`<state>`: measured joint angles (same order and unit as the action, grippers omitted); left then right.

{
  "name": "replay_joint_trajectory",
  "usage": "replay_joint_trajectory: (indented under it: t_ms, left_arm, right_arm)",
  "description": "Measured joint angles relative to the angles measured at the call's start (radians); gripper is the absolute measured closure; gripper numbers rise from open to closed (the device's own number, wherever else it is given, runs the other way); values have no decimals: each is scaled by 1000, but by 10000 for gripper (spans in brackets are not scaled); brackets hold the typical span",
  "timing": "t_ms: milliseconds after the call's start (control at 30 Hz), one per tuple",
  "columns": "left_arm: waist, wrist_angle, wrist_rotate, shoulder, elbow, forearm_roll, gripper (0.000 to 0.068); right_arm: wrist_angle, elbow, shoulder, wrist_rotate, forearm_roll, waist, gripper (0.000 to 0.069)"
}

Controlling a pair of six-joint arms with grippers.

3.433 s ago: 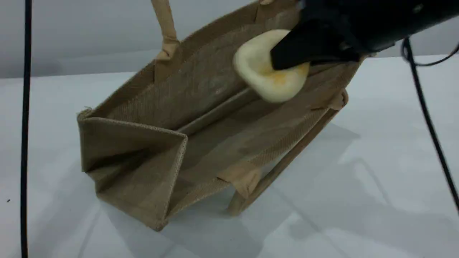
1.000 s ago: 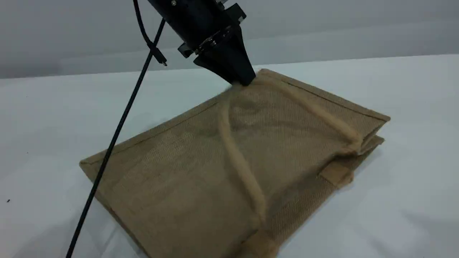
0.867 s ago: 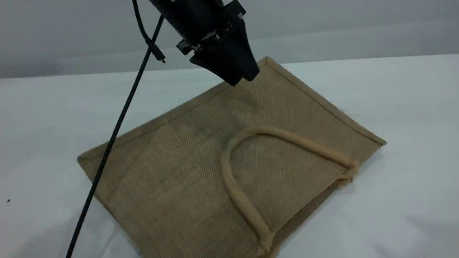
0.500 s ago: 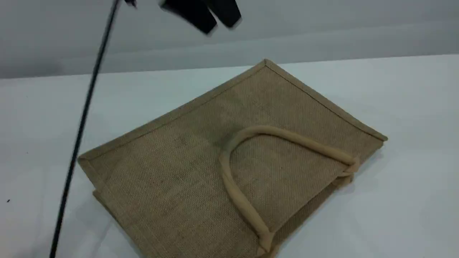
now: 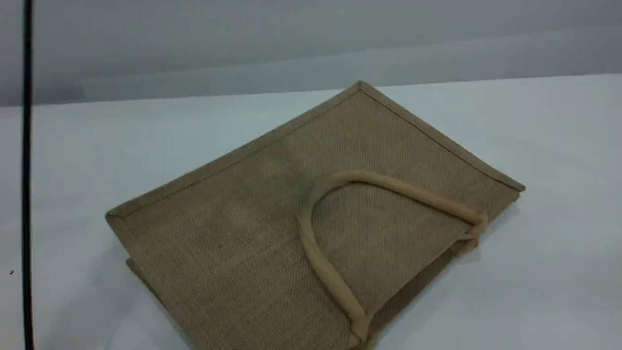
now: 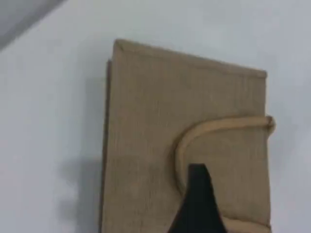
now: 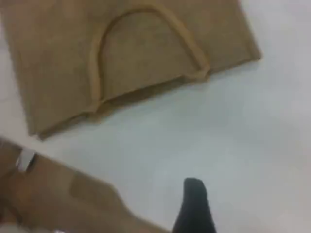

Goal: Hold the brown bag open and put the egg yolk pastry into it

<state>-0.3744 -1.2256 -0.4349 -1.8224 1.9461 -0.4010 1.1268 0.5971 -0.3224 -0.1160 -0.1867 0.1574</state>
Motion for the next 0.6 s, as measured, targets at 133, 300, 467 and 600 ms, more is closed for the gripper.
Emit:
replay_joint_trajectory:
  t_ms: [133, 300, 467, 600]
  left_arm:
    - [-48, 2, 6, 55, -23, 45, 190]
    - [-137, 3, 10, 125, -122, 121, 190]
    - [-216, 3, 66, 192, -231, 183, 190]
    - [-245, 3, 121, 241, -297, 200, 190]
  right_arm:
    - [-51, -59, 170, 37, 53, 0, 214]
    - [-62, -92, 314, 38, 64, 0, 214]
    - [-61, -92, 325, 41, 65, 0, 214]
    - [-61, -92, 324, 42, 66, 0, 214]
